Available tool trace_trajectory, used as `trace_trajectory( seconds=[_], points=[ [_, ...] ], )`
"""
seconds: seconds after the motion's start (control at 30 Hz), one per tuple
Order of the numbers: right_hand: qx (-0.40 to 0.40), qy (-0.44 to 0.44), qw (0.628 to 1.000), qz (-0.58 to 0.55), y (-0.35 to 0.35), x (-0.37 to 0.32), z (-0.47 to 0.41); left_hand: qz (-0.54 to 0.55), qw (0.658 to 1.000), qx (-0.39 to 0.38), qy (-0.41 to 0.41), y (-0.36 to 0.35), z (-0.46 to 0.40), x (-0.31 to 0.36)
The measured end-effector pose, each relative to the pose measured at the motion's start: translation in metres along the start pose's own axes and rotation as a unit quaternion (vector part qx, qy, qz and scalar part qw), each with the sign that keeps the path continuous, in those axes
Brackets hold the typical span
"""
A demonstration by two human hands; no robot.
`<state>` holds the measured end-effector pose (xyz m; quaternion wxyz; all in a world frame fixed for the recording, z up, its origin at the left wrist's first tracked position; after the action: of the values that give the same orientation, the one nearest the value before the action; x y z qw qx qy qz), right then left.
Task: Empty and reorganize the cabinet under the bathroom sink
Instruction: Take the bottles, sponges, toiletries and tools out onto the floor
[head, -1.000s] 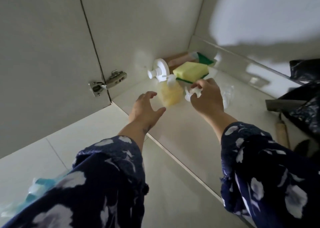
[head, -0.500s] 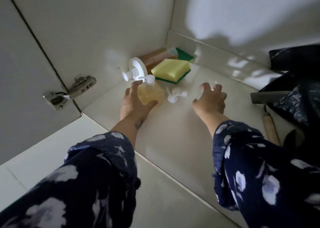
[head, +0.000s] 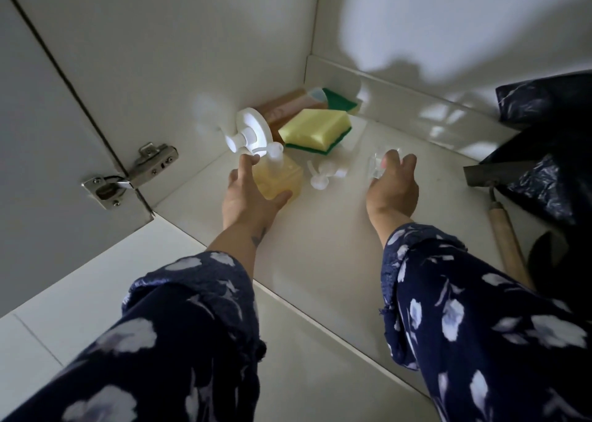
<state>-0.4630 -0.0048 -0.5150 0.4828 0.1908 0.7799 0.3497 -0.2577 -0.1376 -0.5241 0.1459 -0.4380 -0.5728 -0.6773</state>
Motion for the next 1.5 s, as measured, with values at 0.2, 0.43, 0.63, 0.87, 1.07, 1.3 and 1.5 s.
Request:
trace_trajectory(
  seconds=[0.2,0.43,0.63,0.87,1.07,1.3,1.5],
  points=[
    [0.012,-0.007,0.998,-0.057,0.011,-0.002,0.025,0.010,1.000,0.012,0.011,0.005,0.014,-0.002],
    [-0.006,0.037,0.998,-0.052,0.053,-0.034,0.029,0.054,0.997,0.016,0.056,0.025,0.036,-0.006],
    [-0.151,0.123,0.979,0.062,0.071,-0.085,0.022,0.049,0.995,0.028,0.079,0.064,0.055,-0.002],
    [-0.296,0.278,0.909,0.095,0.064,-0.180,0.067,0.066,0.987,0.072,0.126,0.130,0.102,-0.022],
    [-0.382,0.349,0.854,0.060,0.026,-0.242,0.160,0.036,0.962,0.143,0.230,0.185,0.172,-0.089],
    [-0.453,0.376,0.807,0.033,-0.021,-0.264,0.278,0.018,0.911,0.217,0.349,0.233,0.266,-0.178],
    [-0.483,0.417,0.770,0.032,-0.051,-0.281,0.354,0.049,0.872,0.287,0.394,0.272,0.308,-0.233]
  ],
)
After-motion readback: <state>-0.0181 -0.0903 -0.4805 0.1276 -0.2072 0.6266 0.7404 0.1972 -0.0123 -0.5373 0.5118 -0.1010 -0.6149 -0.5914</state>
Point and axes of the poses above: each hand's wrist, its own z-axis away from the middle knuckle, its own y-axis out of the back of the hand, x = y × z, the point moved 5 cm from there along -z, towards the middle knuckle, and after that the axes turned 7 degrees about -z, right-handed, at the moved point
